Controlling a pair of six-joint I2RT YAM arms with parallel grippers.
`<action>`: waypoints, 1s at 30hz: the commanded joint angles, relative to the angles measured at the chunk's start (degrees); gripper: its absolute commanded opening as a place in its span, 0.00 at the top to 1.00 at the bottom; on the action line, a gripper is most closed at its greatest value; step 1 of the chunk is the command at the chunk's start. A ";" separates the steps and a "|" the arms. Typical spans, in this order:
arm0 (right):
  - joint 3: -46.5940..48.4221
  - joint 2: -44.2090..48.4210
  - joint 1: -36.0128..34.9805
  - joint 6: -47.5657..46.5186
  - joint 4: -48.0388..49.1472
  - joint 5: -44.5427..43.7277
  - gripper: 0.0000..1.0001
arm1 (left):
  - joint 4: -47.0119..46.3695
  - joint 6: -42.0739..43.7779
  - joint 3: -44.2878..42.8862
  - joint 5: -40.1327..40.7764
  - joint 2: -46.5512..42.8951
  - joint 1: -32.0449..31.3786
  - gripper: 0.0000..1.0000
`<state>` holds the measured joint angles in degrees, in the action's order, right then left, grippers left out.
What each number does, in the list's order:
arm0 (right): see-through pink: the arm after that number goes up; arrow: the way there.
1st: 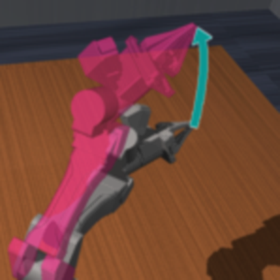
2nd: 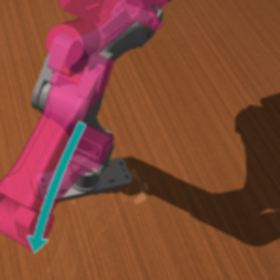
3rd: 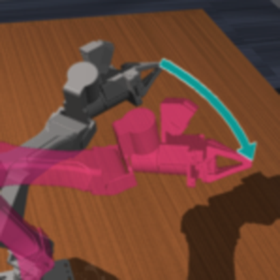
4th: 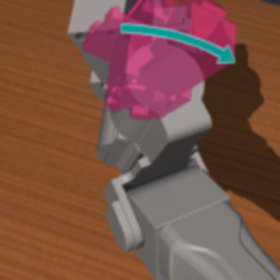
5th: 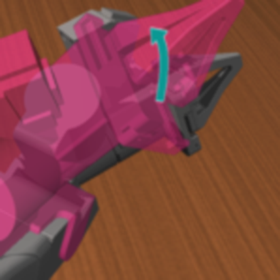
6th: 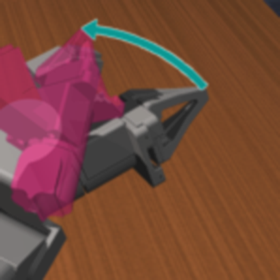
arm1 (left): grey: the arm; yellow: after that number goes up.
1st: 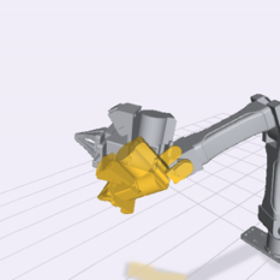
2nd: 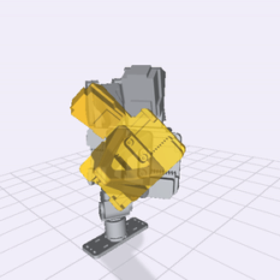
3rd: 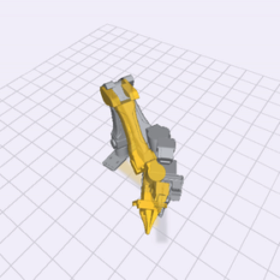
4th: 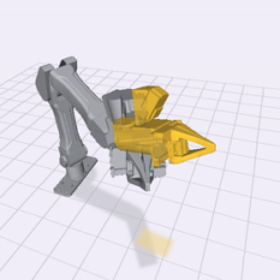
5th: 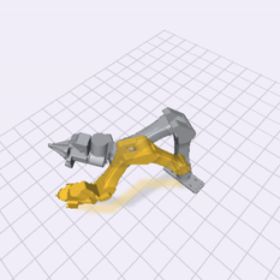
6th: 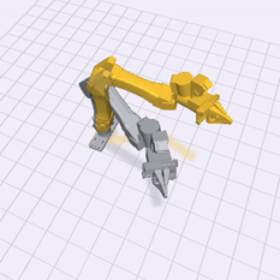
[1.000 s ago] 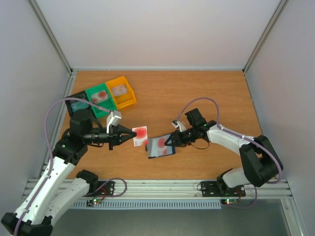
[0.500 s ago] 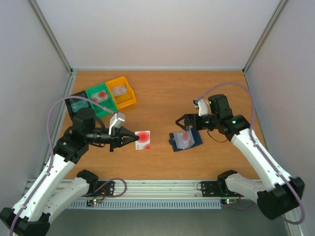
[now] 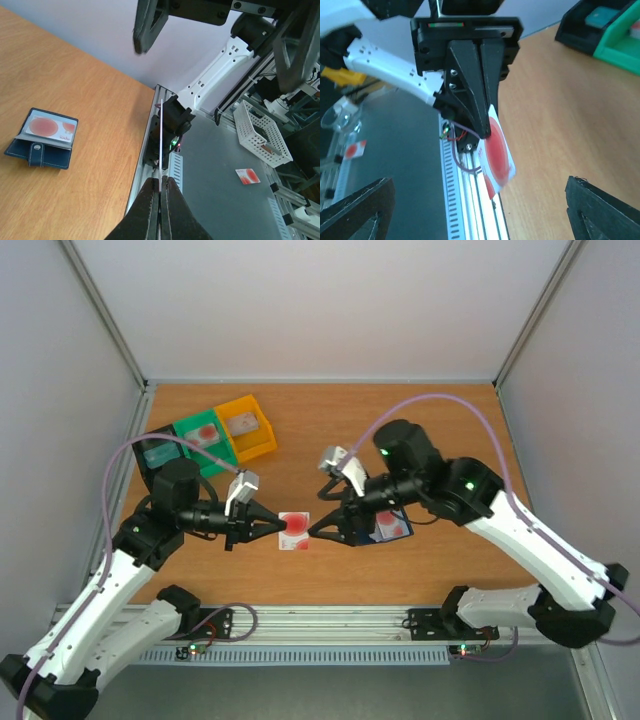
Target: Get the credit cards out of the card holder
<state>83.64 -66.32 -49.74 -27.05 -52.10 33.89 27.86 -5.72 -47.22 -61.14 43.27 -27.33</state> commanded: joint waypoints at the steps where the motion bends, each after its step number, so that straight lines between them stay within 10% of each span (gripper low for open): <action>1: 6.83 -7.67 -3.30 -6.83 -7.29 0.26 0.09 | -2.06 0.69 -1.16 -1.95 0.37 -0.61 1.00; 9: 11.93 -13.68 -4.58 -9.63 -11.71 1.22 0.37 | -1.58 1.47 -1.38 -2.13 0.18 -0.79 1.00; 16: 11.54 -14.32 -4.52 -6.68 -11.05 -1.28 0.98 | -2.69 0.15 -0.76 -0.49 -0.04 -0.79 1.00; 20: 10.06 -12.50 -3.81 -2.90 -8.72 -4.17 0.99 | -4.75 -3.11 0.16 7.27 -0.90 -0.79 1.00; 25: 9.34 -11.11 -0.57 9.23 -4.10 -7.59 0.99 | -6.05 -1.13 0.25 18.70 -2.60 -0.79 0.46; 30: 4.86 -6.99 8.91 31.77 6.66 -14.41 0.99 | -15.64 13.86 -1.73 32.16 -5.55 -0.79 0.40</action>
<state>92.27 -77.73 -47.86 -16.64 -56.01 25.96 24.14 -4.05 -47.13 -42.68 40.51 -28.10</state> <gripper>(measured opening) 0.014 0.598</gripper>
